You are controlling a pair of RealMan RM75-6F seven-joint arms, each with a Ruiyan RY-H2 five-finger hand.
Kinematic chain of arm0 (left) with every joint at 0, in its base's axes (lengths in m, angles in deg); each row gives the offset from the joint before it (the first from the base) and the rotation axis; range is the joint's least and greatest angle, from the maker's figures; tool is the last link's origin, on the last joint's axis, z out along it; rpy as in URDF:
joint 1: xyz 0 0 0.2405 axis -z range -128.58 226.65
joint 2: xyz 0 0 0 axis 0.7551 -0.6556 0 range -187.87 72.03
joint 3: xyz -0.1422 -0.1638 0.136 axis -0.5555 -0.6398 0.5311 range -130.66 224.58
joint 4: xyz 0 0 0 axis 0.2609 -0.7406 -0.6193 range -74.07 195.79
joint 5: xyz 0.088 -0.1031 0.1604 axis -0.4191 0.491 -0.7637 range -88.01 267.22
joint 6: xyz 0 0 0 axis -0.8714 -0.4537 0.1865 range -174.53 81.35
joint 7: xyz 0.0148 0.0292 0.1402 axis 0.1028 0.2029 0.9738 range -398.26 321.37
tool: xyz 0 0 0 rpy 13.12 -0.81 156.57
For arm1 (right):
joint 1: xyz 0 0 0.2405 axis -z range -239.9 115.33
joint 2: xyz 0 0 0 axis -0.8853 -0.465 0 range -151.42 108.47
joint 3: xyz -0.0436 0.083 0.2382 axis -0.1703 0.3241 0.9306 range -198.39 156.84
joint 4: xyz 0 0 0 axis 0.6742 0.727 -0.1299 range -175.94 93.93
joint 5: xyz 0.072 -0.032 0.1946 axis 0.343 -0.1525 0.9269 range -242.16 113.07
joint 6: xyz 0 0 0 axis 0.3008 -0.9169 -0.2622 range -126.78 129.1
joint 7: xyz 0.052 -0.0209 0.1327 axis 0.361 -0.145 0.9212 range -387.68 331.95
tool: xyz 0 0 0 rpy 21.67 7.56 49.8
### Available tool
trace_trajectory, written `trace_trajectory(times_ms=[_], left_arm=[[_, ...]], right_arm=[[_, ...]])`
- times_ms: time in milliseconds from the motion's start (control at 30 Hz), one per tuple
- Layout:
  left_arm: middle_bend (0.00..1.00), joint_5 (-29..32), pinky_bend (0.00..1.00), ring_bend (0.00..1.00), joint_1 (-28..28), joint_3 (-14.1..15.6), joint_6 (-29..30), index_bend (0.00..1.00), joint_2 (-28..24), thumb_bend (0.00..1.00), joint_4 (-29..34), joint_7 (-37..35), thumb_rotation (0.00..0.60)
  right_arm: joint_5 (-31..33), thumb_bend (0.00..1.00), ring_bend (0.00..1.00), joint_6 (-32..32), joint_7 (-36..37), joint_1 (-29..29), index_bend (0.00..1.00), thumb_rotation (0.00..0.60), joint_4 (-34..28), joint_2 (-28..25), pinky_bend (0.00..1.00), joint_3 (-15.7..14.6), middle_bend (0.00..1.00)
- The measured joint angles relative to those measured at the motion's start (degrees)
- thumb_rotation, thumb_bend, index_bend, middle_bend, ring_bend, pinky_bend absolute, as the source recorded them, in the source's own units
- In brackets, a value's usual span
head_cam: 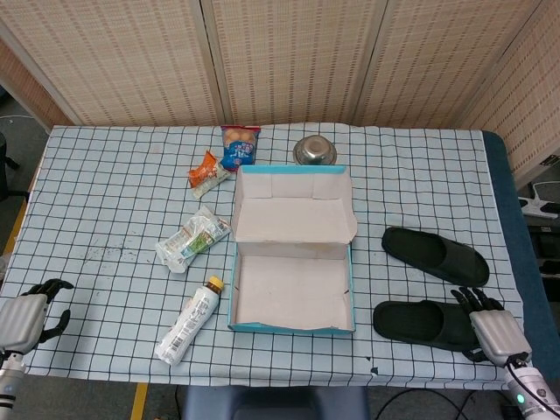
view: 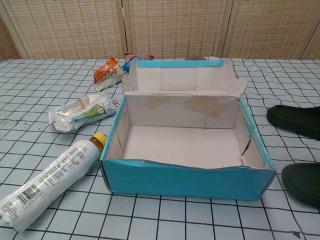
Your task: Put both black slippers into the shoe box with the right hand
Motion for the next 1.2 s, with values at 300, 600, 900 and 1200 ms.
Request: trace_trajectory(times_ms=[300, 600, 900, 1200], left_arm=[[0.25, 0.62, 0.46, 0.29, 0.18, -0.04, -0.72, 0.3, 0.03, 0.44, 0.0, 0.28, 0.6], [0.25, 0.33, 0.46, 0.29, 0.16, 0.01, -0.63, 0.3, -0.03, 0.44, 0.19, 0.34, 0.6], [0.25, 0.53, 0.46, 0.29, 0.19, -0.02, -0.86, 0.3, -0.08, 0.44, 0.06, 0.3, 0.6], [0.25, 0.42, 0.46, 0.29, 0.09, -0.09, -0.8, 0.3, -0.28, 0.44, 0.13, -0.6, 0.6]], right_arm=[[2.71, 0.0, 0.0, 7.71, 1.99, -3.49, 0.0, 0.6, 0.16, 0.17, 0.17, 0.07, 0.03], [5.09, 0.0, 0.0, 9.7, 0.36, -5.31, 0.01, 0.6, 0.78, 0.92, 0.17, -0.03, 0.03], [6.88, 0.0, 0.0, 11.42, -2.54, -7.11, 0.08, 0.6, 1.93, 2.92, 0.17, -0.25, 0.12], [5.7, 0.0, 0.27, 7.22, -3.13, -6.23, 0.43, 0.6, 5.1, 5.99, 0.27, -0.11, 0.44]])
